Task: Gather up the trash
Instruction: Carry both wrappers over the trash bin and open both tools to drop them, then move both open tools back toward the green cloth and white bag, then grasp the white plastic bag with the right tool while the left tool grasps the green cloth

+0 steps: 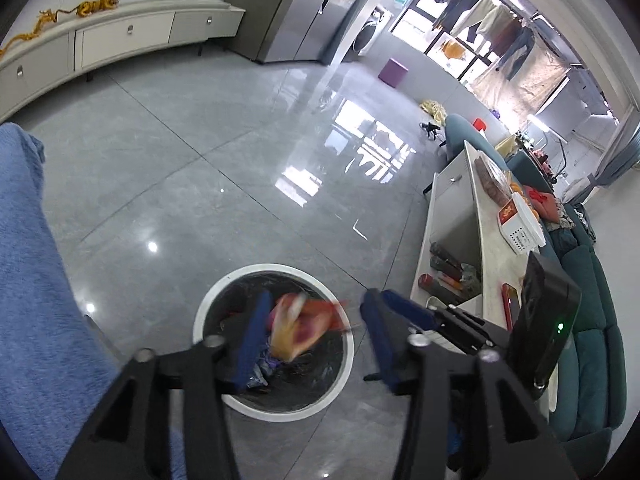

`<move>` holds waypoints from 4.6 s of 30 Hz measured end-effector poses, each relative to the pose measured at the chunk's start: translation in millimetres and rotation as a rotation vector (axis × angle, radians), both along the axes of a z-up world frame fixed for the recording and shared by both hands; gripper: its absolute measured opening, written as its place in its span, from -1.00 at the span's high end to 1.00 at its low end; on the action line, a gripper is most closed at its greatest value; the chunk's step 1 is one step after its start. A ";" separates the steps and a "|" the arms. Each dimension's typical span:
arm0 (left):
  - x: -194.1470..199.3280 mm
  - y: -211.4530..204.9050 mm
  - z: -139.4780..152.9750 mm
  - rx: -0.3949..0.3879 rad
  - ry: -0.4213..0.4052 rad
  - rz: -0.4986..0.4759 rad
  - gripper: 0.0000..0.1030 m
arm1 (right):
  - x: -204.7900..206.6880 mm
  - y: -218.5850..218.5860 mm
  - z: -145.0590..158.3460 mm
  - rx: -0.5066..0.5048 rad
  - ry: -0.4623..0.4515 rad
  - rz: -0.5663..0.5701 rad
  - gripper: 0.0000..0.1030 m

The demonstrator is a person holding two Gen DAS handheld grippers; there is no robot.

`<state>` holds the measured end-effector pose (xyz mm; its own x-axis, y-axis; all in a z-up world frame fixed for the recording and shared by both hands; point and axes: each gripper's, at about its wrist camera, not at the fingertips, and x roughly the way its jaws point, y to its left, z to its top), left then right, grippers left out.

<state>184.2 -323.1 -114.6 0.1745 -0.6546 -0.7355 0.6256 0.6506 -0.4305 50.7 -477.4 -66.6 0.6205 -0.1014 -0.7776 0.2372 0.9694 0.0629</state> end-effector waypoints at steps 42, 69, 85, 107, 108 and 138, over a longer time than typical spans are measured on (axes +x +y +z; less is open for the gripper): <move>-114.9 223.8 115.8 0.043 -0.565 0.636 -0.43 | -49.1 114.5 116.7 -0.007 -0.274 0.053 -0.50; -111.9 334.9 118.4 -0.026 -0.563 0.830 -0.44 | -26.8 213.2 134.1 -0.107 -0.310 0.175 -1.00; -68.7 418.0 40.4 0.080 -0.382 0.942 -0.49 | 30.2 236.2 70.8 -0.074 -0.159 0.254 -1.00; 77.5 400.8 -20.0 0.094 -0.113 0.818 -0.32 | 179.7 308.0 11.2 0.017 -0.055 0.577 -1.00; 79.4 403.9 -25.7 0.087 -0.093 0.818 -0.13 | 187.6 313.8 7.2 0.029 -0.045 0.593 -1.00; -5.2 427.9 4.7 0.087 -0.253 0.912 0.34 | 137.5 356.6 -13.4 0.082 0.031 0.769 0.39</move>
